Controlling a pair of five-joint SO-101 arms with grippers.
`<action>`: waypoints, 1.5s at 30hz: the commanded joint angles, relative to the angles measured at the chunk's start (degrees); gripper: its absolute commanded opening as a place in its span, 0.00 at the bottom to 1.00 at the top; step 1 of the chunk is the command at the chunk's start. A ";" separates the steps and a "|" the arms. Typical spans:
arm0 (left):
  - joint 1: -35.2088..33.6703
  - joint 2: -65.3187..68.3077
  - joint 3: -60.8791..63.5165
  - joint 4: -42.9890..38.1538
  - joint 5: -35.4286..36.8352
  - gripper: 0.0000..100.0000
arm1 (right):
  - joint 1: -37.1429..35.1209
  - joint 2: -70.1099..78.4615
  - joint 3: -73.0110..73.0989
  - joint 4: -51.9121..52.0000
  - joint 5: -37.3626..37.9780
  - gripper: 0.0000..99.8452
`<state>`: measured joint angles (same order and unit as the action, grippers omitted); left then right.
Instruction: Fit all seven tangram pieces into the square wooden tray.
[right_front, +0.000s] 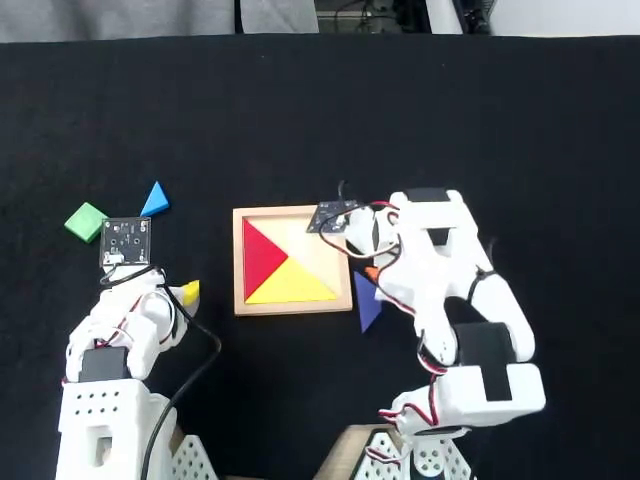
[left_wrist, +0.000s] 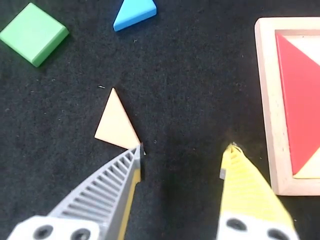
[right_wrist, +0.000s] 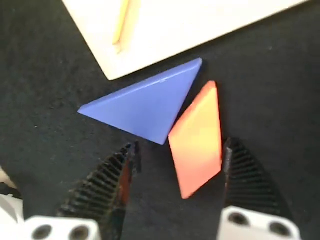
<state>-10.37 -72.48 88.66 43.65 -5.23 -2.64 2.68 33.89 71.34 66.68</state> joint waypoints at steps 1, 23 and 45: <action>0.66 -0.44 -0.40 -1.14 -0.35 0.26 | -0.53 0.31 -1.01 -1.32 0.79 0.27; 0.66 -0.44 -0.13 -1.14 -0.44 0.26 | 1.05 -15.43 6.11 0.00 1.23 0.25; 0.66 -0.44 -0.13 -1.14 -0.44 0.26 | 3.69 -4.00 6.20 -17.76 -1.93 0.12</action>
<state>-10.37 -72.48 88.66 43.65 -5.23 -0.09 -1.45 41.71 55.78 65.36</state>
